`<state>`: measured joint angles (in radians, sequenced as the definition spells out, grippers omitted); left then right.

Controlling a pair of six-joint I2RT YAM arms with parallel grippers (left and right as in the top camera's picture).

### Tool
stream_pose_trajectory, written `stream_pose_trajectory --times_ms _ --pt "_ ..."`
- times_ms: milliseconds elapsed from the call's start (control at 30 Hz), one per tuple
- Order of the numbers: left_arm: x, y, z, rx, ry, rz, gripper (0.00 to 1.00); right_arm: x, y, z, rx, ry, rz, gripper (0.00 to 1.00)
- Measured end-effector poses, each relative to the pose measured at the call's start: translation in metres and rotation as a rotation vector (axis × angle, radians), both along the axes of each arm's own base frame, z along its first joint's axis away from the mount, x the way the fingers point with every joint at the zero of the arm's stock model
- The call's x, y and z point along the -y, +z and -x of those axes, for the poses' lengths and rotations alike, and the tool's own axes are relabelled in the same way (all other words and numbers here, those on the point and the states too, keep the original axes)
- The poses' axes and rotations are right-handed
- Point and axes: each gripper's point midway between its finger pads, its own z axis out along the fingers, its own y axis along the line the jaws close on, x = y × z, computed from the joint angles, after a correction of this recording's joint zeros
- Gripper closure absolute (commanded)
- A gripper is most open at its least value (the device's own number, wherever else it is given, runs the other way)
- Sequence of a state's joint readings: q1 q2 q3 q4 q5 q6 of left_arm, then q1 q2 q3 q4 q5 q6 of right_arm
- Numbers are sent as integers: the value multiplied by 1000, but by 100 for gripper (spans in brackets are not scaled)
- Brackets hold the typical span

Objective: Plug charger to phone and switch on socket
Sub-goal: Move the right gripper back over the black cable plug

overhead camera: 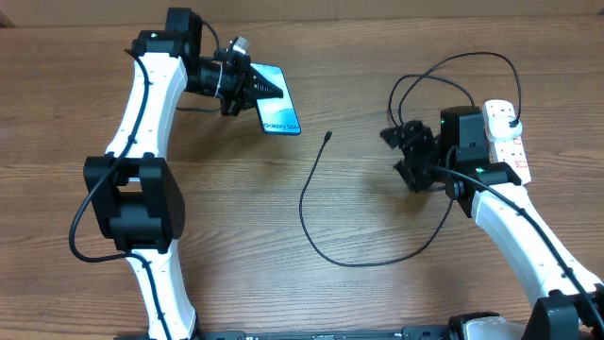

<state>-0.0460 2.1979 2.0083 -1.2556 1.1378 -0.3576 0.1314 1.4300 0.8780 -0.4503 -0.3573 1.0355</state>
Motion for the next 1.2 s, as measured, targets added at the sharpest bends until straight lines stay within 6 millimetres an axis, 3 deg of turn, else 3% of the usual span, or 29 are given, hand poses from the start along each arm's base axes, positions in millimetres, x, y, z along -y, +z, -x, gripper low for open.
stream_pose_trajectory --times_ms 200,333,800,1200 --pt "3 17 12 -44 -18 107 95 2 -16 27 -91 84 53 23" --pt "5 24 20 -185 13 147 96 3 -20 36 -124 105 65 23" --pt "6 30 21 -609 156 172 95 3 -22 39 -133 117 71 23" --pt "8 41 21 -707 168 229 96 3 -22 39 -131 120 74 23"
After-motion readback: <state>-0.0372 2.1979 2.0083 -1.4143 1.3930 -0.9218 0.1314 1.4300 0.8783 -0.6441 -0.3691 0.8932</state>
